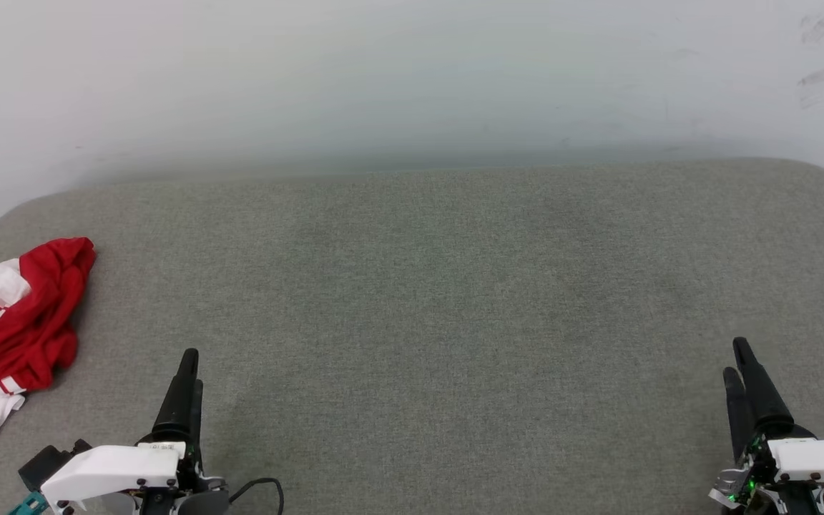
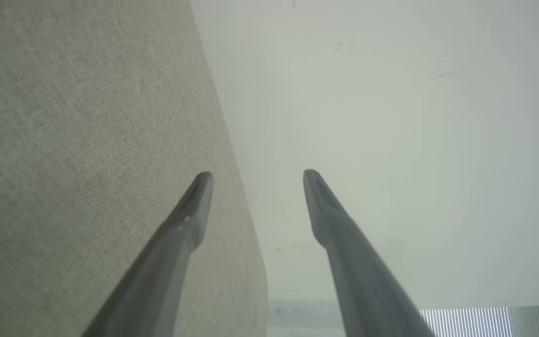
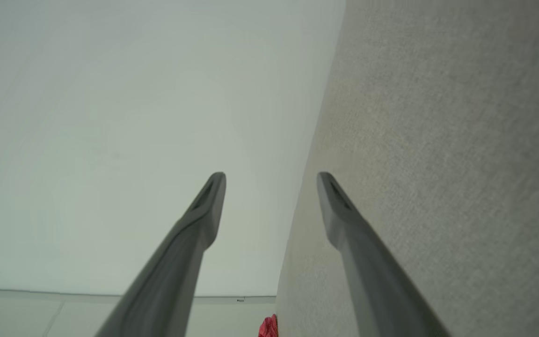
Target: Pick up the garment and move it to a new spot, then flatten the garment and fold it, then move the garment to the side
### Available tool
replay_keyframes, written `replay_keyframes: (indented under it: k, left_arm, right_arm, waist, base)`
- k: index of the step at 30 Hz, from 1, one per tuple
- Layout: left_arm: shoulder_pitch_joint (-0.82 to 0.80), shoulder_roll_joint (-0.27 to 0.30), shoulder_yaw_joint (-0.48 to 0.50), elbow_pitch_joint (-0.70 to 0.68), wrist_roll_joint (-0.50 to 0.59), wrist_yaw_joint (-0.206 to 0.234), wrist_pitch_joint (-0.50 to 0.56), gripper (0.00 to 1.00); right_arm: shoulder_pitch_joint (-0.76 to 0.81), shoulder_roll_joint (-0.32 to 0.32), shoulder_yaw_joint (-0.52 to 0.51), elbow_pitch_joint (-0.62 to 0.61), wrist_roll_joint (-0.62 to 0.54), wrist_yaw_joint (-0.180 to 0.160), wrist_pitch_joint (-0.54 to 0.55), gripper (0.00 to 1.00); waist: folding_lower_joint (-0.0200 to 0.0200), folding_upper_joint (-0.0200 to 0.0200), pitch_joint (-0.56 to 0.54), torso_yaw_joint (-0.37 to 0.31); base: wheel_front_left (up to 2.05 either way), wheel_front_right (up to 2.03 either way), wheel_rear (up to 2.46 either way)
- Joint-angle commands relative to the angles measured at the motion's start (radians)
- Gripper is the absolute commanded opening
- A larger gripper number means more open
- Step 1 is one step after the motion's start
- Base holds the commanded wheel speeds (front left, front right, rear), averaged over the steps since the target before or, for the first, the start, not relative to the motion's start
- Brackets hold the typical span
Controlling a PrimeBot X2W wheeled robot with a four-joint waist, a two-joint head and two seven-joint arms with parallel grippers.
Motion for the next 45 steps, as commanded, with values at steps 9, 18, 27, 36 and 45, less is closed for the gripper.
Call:
replay_keyframes:
  k: [9, 18, 27, 36, 45]
  left_arm:
    - [0.001, 0.002, -0.013, -0.093, 0.208, 0.073, -0.042, 1.0]
    - [0.021, 0.002, -0.046, -0.143, 0.406, 0.14, -0.078, 1.0]
    - [0.04, 0.003, -0.075, -0.168, 0.583, 0.178, -0.11, 1.0]
    - [0.056, 0.003, -0.102, -0.191, 0.726, 0.192, -0.14, 1.0]
    - [0.067, 0.003, -0.124, -0.199, 0.839, 0.193, -0.166, 1.0]
  right_arm:
    - [0.0, -0.002, -0.007, -0.101, -0.196, 0.0, -0.042, 1.0]
    - [0.02, -0.002, 0.019, -0.167, -0.424, 0.0, -0.077, 1.0]
    - [0.043, -0.002, 0.046, -0.203, -0.623, 0.0, -0.11, 1.0]
    - [0.061, -0.002, 0.056, -0.218, -0.768, 0.0, -0.139, 1.0]
    - [0.082, -0.002, 0.065, -0.226, -0.894, 0.0, -0.166, 1.0]
  waist:
    - [0.0, 0.0, 0.002, 0.001]
    - [0.0, 0.0, 0.003, 0.002]
    - [0.0, 0.0, 0.003, 0.002]
    - [0.0, 0.0, 0.005, 0.002]
    - [0.0, 0.0, 0.006, 0.002]
  base:
    - [0.0, 0.0, 0.0]
    - [0.0, 0.0, 0.0]
    - [0.0, 0.0, 0.0]
    - [0.0, 0.0, 0.0]
    - [0.0, 0.0, 0.0]
